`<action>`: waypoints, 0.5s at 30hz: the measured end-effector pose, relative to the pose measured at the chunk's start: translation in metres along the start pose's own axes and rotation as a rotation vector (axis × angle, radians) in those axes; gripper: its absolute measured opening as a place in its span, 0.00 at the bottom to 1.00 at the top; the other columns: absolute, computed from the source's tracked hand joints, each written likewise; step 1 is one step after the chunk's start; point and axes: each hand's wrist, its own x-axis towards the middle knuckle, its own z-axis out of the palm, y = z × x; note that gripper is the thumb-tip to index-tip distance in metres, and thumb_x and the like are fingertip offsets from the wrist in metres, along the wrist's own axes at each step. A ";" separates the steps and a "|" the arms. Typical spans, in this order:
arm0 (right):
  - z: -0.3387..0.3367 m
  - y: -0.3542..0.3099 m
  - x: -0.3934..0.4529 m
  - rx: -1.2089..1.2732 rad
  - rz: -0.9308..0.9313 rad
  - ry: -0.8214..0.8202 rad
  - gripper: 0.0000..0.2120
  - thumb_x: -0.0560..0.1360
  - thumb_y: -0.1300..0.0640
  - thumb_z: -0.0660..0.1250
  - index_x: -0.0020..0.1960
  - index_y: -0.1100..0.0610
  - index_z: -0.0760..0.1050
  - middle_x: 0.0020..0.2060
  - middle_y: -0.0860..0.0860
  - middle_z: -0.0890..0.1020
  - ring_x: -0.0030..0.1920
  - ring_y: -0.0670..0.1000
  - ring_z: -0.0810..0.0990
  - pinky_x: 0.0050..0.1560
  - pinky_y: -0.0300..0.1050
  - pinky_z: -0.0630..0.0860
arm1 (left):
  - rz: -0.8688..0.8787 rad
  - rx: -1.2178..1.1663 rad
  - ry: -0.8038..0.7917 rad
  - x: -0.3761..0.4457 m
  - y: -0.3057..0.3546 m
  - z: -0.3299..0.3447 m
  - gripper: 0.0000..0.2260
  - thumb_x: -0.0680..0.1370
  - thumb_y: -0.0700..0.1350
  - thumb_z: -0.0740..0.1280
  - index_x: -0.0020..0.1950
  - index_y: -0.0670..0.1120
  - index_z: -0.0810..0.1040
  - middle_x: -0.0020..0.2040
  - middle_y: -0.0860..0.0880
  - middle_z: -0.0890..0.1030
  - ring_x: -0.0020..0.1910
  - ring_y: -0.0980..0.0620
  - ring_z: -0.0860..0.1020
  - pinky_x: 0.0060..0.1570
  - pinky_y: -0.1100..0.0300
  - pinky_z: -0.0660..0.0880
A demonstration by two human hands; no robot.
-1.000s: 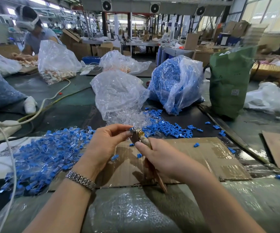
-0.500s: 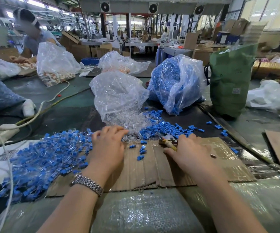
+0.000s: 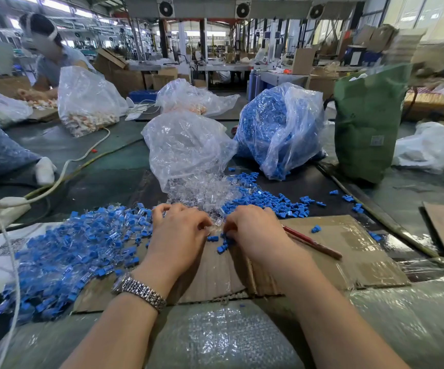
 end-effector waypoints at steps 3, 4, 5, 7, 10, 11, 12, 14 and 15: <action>0.006 0.001 -0.003 0.052 0.025 0.043 0.09 0.81 0.57 0.62 0.54 0.50 0.80 0.51 0.50 0.80 0.57 0.55 0.76 0.60 0.54 0.66 | -0.017 -0.047 0.039 -0.001 -0.001 -0.002 0.04 0.78 0.53 0.71 0.45 0.59 0.77 0.43 0.62 0.78 0.52 0.58 0.72 0.61 0.54 0.55; 0.008 0.002 -0.004 0.056 0.035 0.063 0.09 0.81 0.57 0.61 0.54 0.51 0.80 0.51 0.50 0.80 0.56 0.55 0.77 0.61 0.55 0.67 | -0.026 -0.074 0.058 -0.001 -0.001 -0.003 0.04 0.78 0.52 0.71 0.45 0.59 0.77 0.42 0.62 0.78 0.50 0.59 0.72 0.59 0.55 0.56; 0.009 0.003 -0.004 0.056 0.040 0.076 0.08 0.81 0.56 0.61 0.55 0.51 0.79 0.51 0.50 0.80 0.56 0.55 0.77 0.61 0.55 0.68 | -0.035 -0.102 0.070 -0.001 -0.001 -0.004 0.04 0.77 0.51 0.70 0.45 0.59 0.76 0.42 0.63 0.77 0.48 0.59 0.72 0.58 0.56 0.57; 0.009 0.003 -0.004 0.083 0.034 0.071 0.08 0.82 0.53 0.61 0.56 0.50 0.78 0.52 0.49 0.80 0.57 0.54 0.77 0.63 0.57 0.67 | -0.051 -0.152 0.060 -0.001 -0.001 -0.006 0.05 0.77 0.51 0.70 0.45 0.59 0.76 0.40 0.62 0.76 0.45 0.60 0.73 0.58 0.54 0.61; 0.007 0.001 -0.006 0.146 0.008 0.022 0.08 0.81 0.48 0.65 0.58 0.46 0.80 0.53 0.47 0.79 0.58 0.51 0.76 0.64 0.57 0.64 | -0.062 -0.201 0.036 -0.002 0.002 -0.010 0.04 0.76 0.49 0.70 0.44 0.58 0.76 0.40 0.61 0.77 0.44 0.63 0.74 0.62 0.49 0.68; 0.006 0.000 -0.006 0.149 -0.003 0.009 0.08 0.81 0.48 0.66 0.58 0.46 0.80 0.53 0.47 0.78 0.58 0.51 0.76 0.64 0.56 0.64 | -0.066 -0.213 0.033 -0.002 0.002 -0.012 0.04 0.76 0.49 0.71 0.44 0.57 0.77 0.40 0.60 0.78 0.44 0.63 0.74 0.62 0.48 0.70; 0.006 0.000 -0.006 0.151 -0.012 0.004 0.08 0.80 0.49 0.66 0.57 0.45 0.81 0.52 0.47 0.77 0.57 0.51 0.76 0.63 0.55 0.64 | -0.071 -0.226 0.029 -0.002 0.002 -0.013 0.04 0.76 0.48 0.71 0.45 0.56 0.78 0.40 0.60 0.78 0.44 0.63 0.75 0.62 0.46 0.72; 0.005 -0.002 -0.006 0.149 -0.013 -0.001 0.07 0.80 0.50 0.67 0.57 0.46 0.81 0.52 0.47 0.77 0.57 0.52 0.76 0.62 0.54 0.67 | -0.086 -0.284 0.026 -0.003 0.002 -0.014 0.04 0.76 0.45 0.71 0.46 0.55 0.80 0.40 0.59 0.79 0.42 0.63 0.77 0.57 0.50 0.76; 0.004 -0.003 -0.006 0.151 -0.006 -0.007 0.07 0.80 0.51 0.67 0.57 0.47 0.81 0.52 0.48 0.78 0.57 0.53 0.77 0.63 0.55 0.69 | -0.099 -0.332 0.026 -0.002 0.002 -0.015 0.05 0.76 0.44 0.71 0.47 0.54 0.81 0.40 0.59 0.80 0.41 0.62 0.78 0.52 0.56 0.78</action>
